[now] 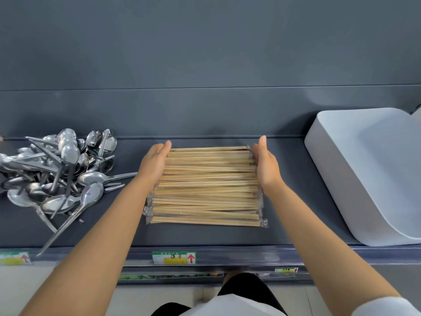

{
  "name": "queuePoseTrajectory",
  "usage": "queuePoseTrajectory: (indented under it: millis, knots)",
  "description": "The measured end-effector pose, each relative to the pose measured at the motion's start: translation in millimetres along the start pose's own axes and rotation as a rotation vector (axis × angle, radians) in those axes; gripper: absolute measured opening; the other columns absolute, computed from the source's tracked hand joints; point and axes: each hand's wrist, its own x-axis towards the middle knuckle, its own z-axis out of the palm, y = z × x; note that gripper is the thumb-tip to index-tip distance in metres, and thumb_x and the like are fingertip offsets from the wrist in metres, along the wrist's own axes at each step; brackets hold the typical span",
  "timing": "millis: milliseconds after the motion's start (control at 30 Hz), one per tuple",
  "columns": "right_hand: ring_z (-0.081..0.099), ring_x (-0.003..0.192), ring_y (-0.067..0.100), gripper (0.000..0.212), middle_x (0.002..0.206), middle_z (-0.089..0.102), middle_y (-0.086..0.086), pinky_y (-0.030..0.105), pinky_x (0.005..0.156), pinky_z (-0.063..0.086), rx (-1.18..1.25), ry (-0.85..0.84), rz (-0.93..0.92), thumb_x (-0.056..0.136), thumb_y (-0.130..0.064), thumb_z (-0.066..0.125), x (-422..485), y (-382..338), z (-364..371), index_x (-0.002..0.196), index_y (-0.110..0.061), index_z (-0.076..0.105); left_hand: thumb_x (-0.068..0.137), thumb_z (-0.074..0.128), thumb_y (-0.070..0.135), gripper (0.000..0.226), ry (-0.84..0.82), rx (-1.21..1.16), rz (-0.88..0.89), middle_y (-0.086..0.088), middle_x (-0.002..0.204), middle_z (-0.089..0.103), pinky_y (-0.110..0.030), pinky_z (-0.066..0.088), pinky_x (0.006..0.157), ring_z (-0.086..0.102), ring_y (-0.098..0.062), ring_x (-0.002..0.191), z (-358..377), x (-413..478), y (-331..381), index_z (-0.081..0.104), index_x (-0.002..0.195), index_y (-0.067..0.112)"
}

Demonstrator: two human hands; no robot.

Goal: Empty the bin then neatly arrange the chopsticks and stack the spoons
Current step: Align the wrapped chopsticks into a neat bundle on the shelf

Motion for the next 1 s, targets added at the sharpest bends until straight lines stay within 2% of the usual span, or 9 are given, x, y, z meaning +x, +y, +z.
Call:
queuePoseTrajectory:
  millis: [67, 133, 200, 300, 433, 567, 700, 800, 1000]
  knots:
    - [0.044, 0.072, 0.014, 0.054, 0.084, 0.050, 0.001, 0.028, 0.068, 0.037, -0.025, 0.076, 0.009, 0.093, -0.067, 0.024, 9, -2, -5, 0.089, -0.020, 0.052, 0.094, 0.037, 0.059, 0.057, 0.028, 0.058, 0.031, 0.003, 0.135, 0.050, -0.047, 0.038, 0.106, 0.047, -0.020, 0.124, -3, 4, -1, 0.047, 0.135, 0.020]
    - [0.044, 0.071, 0.018, 0.054, 0.078, 0.051, 0.001, 0.032, 0.066, 0.036, -0.083, 0.069, -0.017, 0.093, -0.066, 0.026, 16, -3, -10, 0.085, -0.018, 0.050, 0.094, 0.038, 0.058, 0.063, 0.041, 0.186, 0.131, 0.000, 0.146, 0.042, -0.046, 0.034, 0.110, 0.041, -0.021, 0.133, -5, 8, 1, 0.039, 0.143, 0.020]
    - [0.056, 0.096, 0.017, 0.049, 0.102, 0.062, -0.003, 0.033, 0.086, 0.041, -0.250, -0.018, -0.115, 0.097, -0.057, 0.028, 24, -5, -11, 0.102, -0.020, 0.060, 0.098, 0.036, 0.051, 0.058, 0.003, 0.377, 0.264, 0.000, 0.153, 0.033, -0.040, 0.026, 0.114, 0.031, -0.019, 0.140, -5, 10, 5, 0.034, 0.147, 0.019]
    - [0.016, 0.145, 0.010, 0.060, 0.156, 0.026, -0.004, 0.028, 0.117, 0.009, -0.685, -0.260, -0.213, 0.099, -0.053, 0.027, 33, -10, -7, 0.148, -0.018, 0.031, 0.102, 0.029, 0.045, 0.055, -0.167, 0.632, 0.414, 0.002, 0.158, 0.022, -0.034, 0.012, 0.119, 0.016, -0.014, 0.146, 0, 14, 9, 0.026, 0.151, 0.020]
    - [0.000, 0.148, 0.015, 0.069, 0.160, 0.005, 0.002, 0.036, 0.119, -0.004, -1.136, -0.425, -0.237, 0.098, -0.055, 0.016, 37, -4, -4, 0.153, -0.013, 0.013, 0.103, 0.018, 0.044, 0.054, -0.312, 0.911, 0.457, 0.002, 0.160, 0.012, -0.032, 0.003, 0.120, 0.007, -0.014, 0.147, 9, 12, 1, 0.017, 0.153, 0.023]
    - [0.010, 0.147, 0.018, 0.077, 0.157, 0.022, 0.007, 0.038, 0.119, -0.003, -1.397, -0.387, -0.354, 0.095, -0.059, 0.006, 28, -12, -2, 0.150, -0.008, 0.023, 0.103, 0.017, 0.042, 0.053, -0.282, 1.040, 0.499, 0.000, 0.158, 0.021, -0.035, 0.013, 0.119, 0.017, -0.017, 0.146, 9, 8, 5, 0.023, 0.152, 0.021]
    - [0.020, 0.145, 0.021, 0.096, 0.153, 0.032, 0.008, 0.036, 0.119, 0.006, -1.343, -0.431, -0.311, 0.081, -0.078, 0.013, 11, -31, 8, 0.148, -0.010, 0.031, 0.101, 0.024, 0.048, 0.052, -0.195, 1.104, 0.521, 0.000, 0.145, 0.044, -0.037, 0.027, 0.111, 0.039, -0.020, 0.133, 10, -2, 16, 0.041, 0.141, 0.020]
    - [0.010, 0.147, 0.022, 0.098, 0.158, 0.019, 0.005, 0.035, 0.118, 0.003, -1.293, -0.434, -0.355, 0.079, -0.080, 0.026, -15, -34, 14, 0.151, -0.013, 0.022, 0.094, 0.020, 0.065, 0.071, -0.217, 1.093, 0.439, 0.000, 0.158, 0.022, -0.038, 0.015, 0.117, 0.020, -0.021, 0.144, 10, -20, 20, 0.029, 0.149, 0.021]
    - [-0.004, 0.148, 0.020, 0.072, 0.161, 0.002, 0.006, 0.037, 0.118, -0.009, -1.370, -0.265, -0.453, 0.095, -0.053, -0.003, -50, 14, 36, 0.152, -0.009, 0.001, 0.095, 0.013, 0.063, 0.072, -0.165, 1.053, 0.494, 0.003, 0.161, 0.003, -0.037, 0.000, 0.120, 0.001, -0.015, 0.148, 25, -58, 2, 0.009, 0.154, 0.021]
